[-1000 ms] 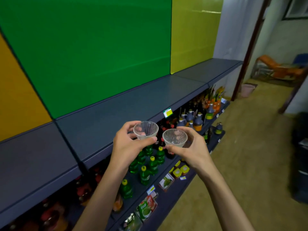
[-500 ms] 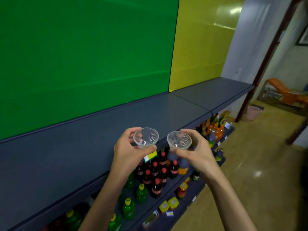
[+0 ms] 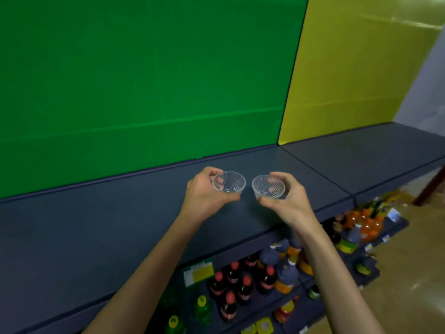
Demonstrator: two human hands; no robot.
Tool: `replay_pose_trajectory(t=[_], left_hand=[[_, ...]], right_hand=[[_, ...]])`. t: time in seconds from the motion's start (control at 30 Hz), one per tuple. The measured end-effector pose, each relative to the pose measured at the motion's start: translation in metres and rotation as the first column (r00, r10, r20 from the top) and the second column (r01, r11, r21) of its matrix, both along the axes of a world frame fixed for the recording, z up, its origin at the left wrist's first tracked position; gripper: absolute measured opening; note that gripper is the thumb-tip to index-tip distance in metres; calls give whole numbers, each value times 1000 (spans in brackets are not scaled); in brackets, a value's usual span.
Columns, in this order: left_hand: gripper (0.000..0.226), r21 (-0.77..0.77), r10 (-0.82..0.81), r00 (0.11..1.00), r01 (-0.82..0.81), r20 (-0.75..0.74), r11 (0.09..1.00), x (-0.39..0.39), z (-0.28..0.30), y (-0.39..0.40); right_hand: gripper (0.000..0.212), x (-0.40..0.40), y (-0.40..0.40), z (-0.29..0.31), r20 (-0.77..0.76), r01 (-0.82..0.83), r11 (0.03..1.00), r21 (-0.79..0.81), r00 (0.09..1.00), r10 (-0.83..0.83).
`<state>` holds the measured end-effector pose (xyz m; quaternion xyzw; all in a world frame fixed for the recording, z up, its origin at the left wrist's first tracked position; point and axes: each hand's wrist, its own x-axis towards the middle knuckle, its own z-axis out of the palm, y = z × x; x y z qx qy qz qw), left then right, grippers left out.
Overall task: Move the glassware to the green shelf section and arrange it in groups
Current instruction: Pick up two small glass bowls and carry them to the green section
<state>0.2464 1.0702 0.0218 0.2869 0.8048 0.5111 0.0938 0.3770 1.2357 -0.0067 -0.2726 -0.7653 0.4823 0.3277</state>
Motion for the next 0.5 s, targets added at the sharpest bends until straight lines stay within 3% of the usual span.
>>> replay_pose_trajectory(t=[0.17, 0.5], left_hand=[[58, -97, 85, 996, -89, -39, 991, -25, -2, 57], [77, -192, 254, 967, -253, -21, 948, -65, -18, 153]], right_hand=[[64, -27, 59, 4, 50, -47, 998, 45, 998, 44], [73, -89, 152, -7, 137, -106, 989, 103, 986, 91]])
